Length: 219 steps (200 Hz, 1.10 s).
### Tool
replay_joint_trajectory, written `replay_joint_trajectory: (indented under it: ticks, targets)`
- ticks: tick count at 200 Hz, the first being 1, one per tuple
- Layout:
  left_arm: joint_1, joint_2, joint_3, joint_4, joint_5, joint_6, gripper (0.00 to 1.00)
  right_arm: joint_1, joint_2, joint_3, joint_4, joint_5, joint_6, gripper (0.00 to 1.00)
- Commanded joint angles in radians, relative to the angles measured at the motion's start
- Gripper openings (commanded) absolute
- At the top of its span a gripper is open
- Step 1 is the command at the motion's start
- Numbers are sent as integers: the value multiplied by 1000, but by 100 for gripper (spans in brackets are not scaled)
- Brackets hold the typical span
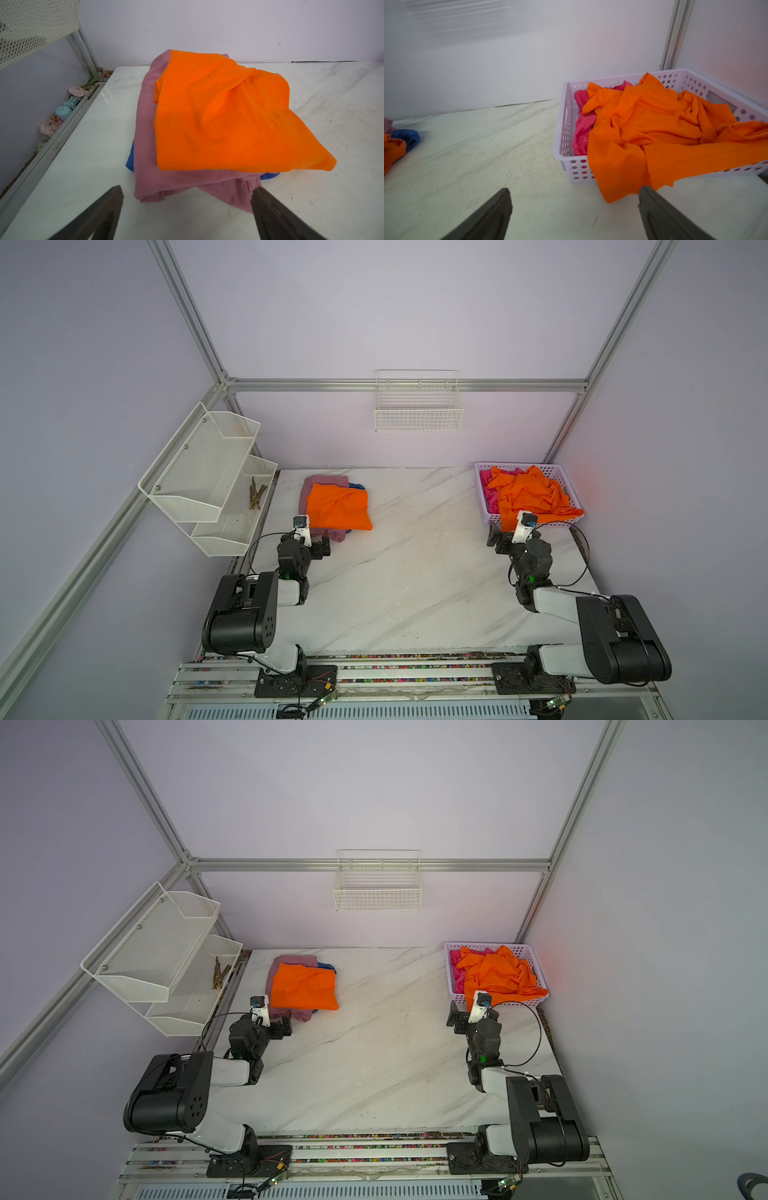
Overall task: Fold and stack t-shirts
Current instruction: Pick up the T-shirt from the bin.
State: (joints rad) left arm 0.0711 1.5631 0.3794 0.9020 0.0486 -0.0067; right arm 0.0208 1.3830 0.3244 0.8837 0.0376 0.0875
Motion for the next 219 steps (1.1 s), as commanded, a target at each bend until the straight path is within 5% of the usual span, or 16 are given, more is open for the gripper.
replay_joint_trajectory:
  ticks: [1, 38, 66, 86, 108, 135, 176, 219]
  targets:
    - [2, -1, -1, 28, 5, 7, 100, -6, 17, 41, -37, 18, 17, 99]
    - [2, -2, 1, 30, 5, 7, 100, -5, 6, -64, 155, -1, -51, 99]
    - [3, -1, 0, 30, 5, 7, 100, -3, 210, -70, 397, 61, -15, 99]
    - [2, -2, 0, 29, 5, 7, 100, 3, 127, 15, 107, 17, -55, 100]
    - [3, -1, -1, 30, 5, 6, 100, 5, 200, -34, 309, 3, -60, 100]
    - [2, -2, -1, 28, 5, 7, 100, 5, 166, -31, 265, 48, -33, 99]
    - [2, -2, -1, 28, 5, 6, 100, -14, -87, 79, -102, 54, -30, 99]
    - [3, -2, 0, 29, 5, 7, 100, -111, 34, 353, -474, 76, 17, 100]
